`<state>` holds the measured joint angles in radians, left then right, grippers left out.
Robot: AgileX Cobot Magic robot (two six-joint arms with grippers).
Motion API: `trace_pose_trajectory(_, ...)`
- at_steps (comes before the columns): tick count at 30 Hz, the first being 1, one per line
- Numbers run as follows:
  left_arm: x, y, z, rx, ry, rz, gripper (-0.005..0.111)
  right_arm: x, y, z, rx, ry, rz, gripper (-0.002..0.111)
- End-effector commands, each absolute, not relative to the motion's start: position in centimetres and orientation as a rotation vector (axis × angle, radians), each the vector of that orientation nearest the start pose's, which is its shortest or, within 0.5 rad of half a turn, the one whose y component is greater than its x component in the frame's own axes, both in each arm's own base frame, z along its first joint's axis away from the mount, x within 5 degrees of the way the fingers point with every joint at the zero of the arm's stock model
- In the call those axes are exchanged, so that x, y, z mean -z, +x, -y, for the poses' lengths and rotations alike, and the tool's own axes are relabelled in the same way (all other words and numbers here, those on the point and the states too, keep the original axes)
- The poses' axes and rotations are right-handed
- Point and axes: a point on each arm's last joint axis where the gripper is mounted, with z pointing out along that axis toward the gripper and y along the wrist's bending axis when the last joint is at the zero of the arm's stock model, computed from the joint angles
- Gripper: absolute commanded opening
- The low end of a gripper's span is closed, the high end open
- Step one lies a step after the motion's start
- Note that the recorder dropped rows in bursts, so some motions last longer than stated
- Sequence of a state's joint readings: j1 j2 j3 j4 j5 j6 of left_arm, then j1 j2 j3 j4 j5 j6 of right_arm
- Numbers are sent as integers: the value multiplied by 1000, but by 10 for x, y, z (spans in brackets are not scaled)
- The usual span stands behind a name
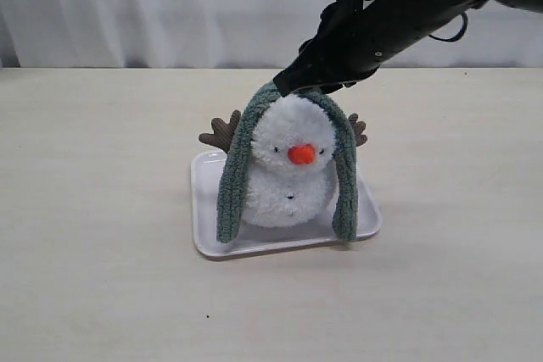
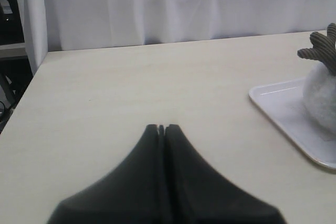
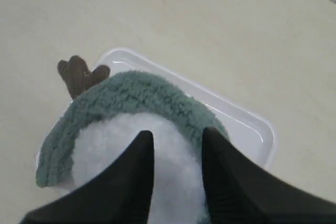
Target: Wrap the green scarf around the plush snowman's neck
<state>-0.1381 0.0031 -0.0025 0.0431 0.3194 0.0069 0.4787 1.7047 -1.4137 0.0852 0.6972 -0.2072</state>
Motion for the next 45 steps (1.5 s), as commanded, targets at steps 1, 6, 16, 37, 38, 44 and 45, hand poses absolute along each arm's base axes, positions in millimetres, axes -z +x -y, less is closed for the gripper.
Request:
trace_pose_trajectory(1, -185, 54, 6, 55, 151, -1787, 0, -296, 358, -191, -212, -740, -2336, 30)
trace_pose_trajectory(6, -185, 54, 6, 55, 151, -1787, 0, -273, 372, -197, -187, -761, -2379, 30)
trace_pose_trajectory(16, -185, 54, 6, 55, 151, -1787, 0, -249, 387, -200, -129, -765, -2364, 30)
trace_pose_trajectory(37, -185, 54, 6, 55, 151, -1787, 0, -246, 383, -201, -161, -754, -2424, 30)
trace_pose_trajectory(38, -185, 54, 6, 55, 151, -1787, 0, -252, 380, -200, -171, -746, -2417, 30)
trace_pose_trajectory(44, -185, 54, 6, 55, 151, -1787, 0, -285, 364, -199, -278, -725, -2387, 30)
trace_pose_trajectory(45, -185, 54, 6, 55, 151, -1787, 0, -288, 362, -200, -311, -727, -2386, 30)
